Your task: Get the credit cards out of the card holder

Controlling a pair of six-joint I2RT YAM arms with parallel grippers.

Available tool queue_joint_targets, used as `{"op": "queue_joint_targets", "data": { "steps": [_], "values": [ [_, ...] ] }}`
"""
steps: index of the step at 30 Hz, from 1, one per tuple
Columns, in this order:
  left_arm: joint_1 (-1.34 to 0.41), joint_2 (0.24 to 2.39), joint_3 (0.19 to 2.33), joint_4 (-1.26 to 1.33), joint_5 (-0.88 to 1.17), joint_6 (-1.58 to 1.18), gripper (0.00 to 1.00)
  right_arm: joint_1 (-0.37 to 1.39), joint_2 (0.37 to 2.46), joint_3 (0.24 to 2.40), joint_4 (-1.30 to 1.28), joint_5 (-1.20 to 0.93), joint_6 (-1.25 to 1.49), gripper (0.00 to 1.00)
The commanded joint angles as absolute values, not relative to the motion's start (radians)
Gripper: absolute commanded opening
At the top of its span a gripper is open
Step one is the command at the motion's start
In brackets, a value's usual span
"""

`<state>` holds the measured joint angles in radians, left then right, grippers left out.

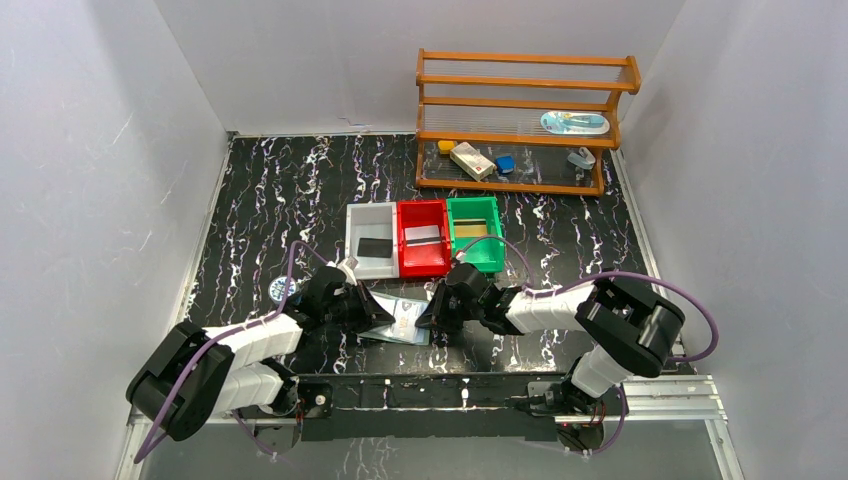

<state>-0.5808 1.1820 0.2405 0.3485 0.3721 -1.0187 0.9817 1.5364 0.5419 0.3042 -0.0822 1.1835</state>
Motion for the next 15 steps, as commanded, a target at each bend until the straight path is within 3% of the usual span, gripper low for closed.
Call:
{"op": "queue_joint_targets", "data": {
  "steps": [1,12,15],
  "values": [
    [-0.588,1.166,0.256,0.386,0.408,-1.017,0.00,0.994,1.581,0.535,0.240,-0.071,1.175,0.20],
    [-0.588,1.145,0.235,0.381,0.421,-0.988,0.00,0.992,1.545,0.540,0.247,-0.066,1.163,0.30],
    [-0.588,1.135,0.230,0.377,0.422,-0.980,0.00,0.991,1.540,0.547,0.301,-0.090,1.164,0.27]
  ]
}}
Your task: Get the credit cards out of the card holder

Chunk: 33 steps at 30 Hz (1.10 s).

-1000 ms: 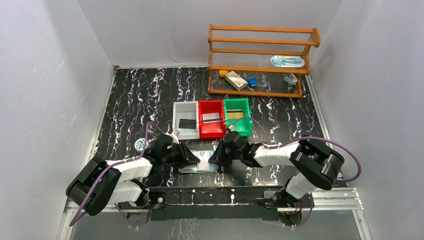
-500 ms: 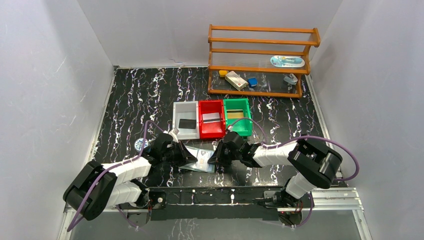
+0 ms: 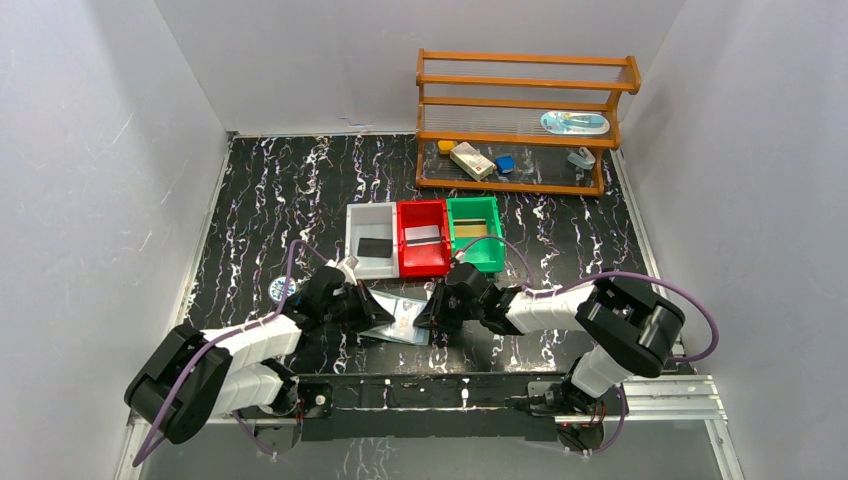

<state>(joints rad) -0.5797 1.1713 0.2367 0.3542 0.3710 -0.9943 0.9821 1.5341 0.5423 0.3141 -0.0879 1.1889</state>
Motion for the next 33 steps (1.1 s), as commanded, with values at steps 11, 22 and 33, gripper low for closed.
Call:
{"op": "queue_joint_targets", "data": {
  "steps": [11,22,33],
  "values": [
    [-0.589,1.134,0.219,0.459,0.545,-0.981,0.12,0.990,1.585,0.556,0.348,-0.105,1.187,0.15],
    [-0.588,1.207,0.267,0.472,0.681,-0.903,0.00,0.989,1.612,0.575,0.303,-0.103,1.176,0.15],
    [-0.588,1.121,0.287,0.219,0.476,-0.839,0.00,0.988,1.572,0.577,0.201,-0.043,1.161,0.16]
  ]
}}
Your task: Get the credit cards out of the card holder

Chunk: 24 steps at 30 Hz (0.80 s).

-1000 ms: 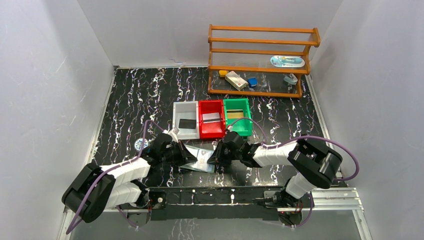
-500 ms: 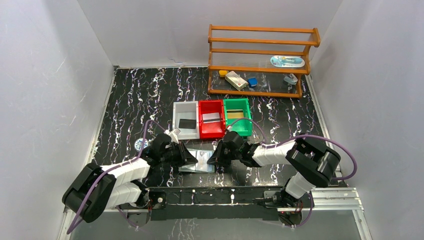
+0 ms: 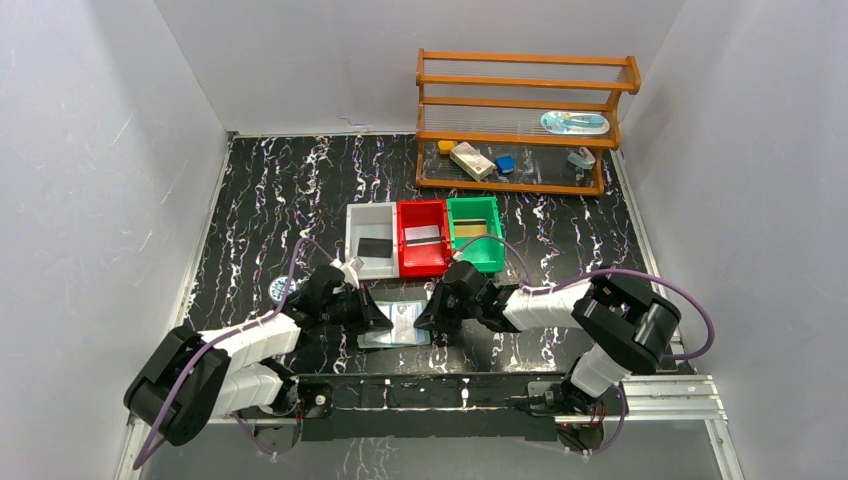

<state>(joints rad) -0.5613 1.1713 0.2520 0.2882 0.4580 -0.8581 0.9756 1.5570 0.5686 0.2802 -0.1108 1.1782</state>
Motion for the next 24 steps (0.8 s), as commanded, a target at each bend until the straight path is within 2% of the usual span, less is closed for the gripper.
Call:
{"op": "queue_joint_targets", "data": {
  "steps": [1,7,13,18,22,24],
  "values": [
    [-0.589,1.116,0.287,0.210,0.468,-0.837,0.00,0.988,1.569,0.575,0.202,-0.042,1.163,0.16],
    [-0.588,1.117,0.278,0.223,0.472,-0.839,0.00,0.988,1.562,0.572,0.211,-0.046,1.160,0.20],
    [-0.588,1.159,0.266,0.360,0.549,-0.884,0.00,0.988,1.569,0.579,0.240,-0.075,1.141,0.20],
    [-0.588,1.203,0.278,0.403,0.565,-0.915,0.11,0.987,1.567,0.564,0.252,-0.066,1.156,0.19],
    [-0.588,1.222,0.267,0.412,0.566,-0.918,0.26,0.988,1.567,0.564,0.253,-0.069,1.159,0.19],
    [-0.588,1.243,0.272,0.443,0.610,-0.912,0.28,0.988,1.575,0.568,0.259,-0.078,1.156,0.19]
  ]
}}
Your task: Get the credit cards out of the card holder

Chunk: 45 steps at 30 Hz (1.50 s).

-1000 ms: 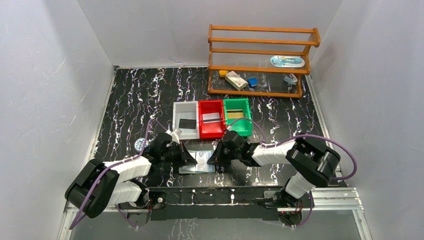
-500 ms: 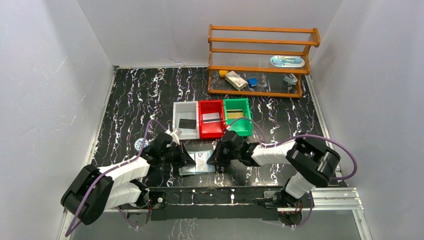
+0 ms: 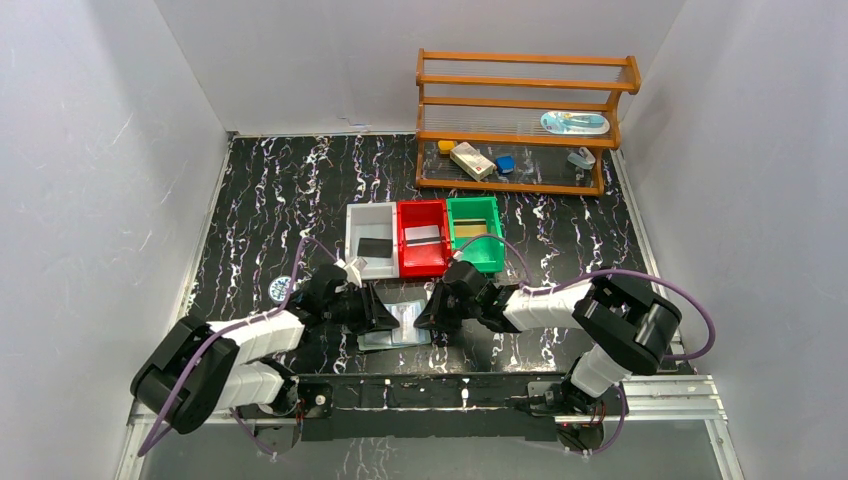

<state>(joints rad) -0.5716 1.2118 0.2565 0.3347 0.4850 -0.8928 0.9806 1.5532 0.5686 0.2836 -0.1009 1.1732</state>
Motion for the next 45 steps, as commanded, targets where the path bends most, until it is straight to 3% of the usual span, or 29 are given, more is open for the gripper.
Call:
{"op": "queue_joint_targets", "data": {
  "steps": [1,4,7,8,16,18,22,26,35,37,41,45],
  "values": [
    [-0.589,1.254,0.274,0.456,0.633,-0.908,0.29,0.987,1.580,0.574,0.261,-0.081,1.153,0.19],
    [-0.588,1.290,0.298,0.447,0.707,-0.868,0.23,0.987,1.598,0.591,0.264,-0.093,1.149,0.19],
    [-0.588,1.306,0.345,0.307,0.673,-0.795,0.01,0.988,1.605,0.604,0.255,-0.097,1.146,0.20],
    [-0.588,1.300,0.355,0.264,0.647,-0.776,0.00,0.987,1.605,0.610,0.247,-0.096,1.142,0.21],
    [-0.589,1.222,0.369,0.144,0.554,-0.732,0.00,0.988,1.602,0.620,0.229,-0.088,1.134,0.30],
    [-0.588,1.207,0.362,0.147,0.545,-0.737,0.00,0.988,1.597,0.620,0.222,-0.083,1.126,0.26],
    [-0.588,1.192,0.343,0.166,0.539,-0.758,0.00,0.988,1.583,0.621,0.201,-0.074,1.108,0.05],
    [-0.588,1.181,0.335,0.164,0.502,-0.783,0.00,0.988,1.569,0.605,0.192,-0.068,1.109,0.03],
    [-0.588,1.119,0.316,0.198,0.468,-0.842,0.30,0.988,1.553,0.555,0.226,-0.059,1.153,0.03],
    [-0.588,1.124,0.315,0.206,0.473,-0.842,0.33,0.988,1.553,0.540,0.245,-0.062,1.165,0.02],
    [-0.588,1.157,0.309,0.224,0.486,-0.844,0.30,0.988,1.555,0.529,0.267,-0.066,1.172,0.03],
    [-0.588,1.191,0.295,0.294,0.511,-0.869,0.17,0.988,1.558,0.527,0.277,-0.074,1.171,0.03]
  ]
}}
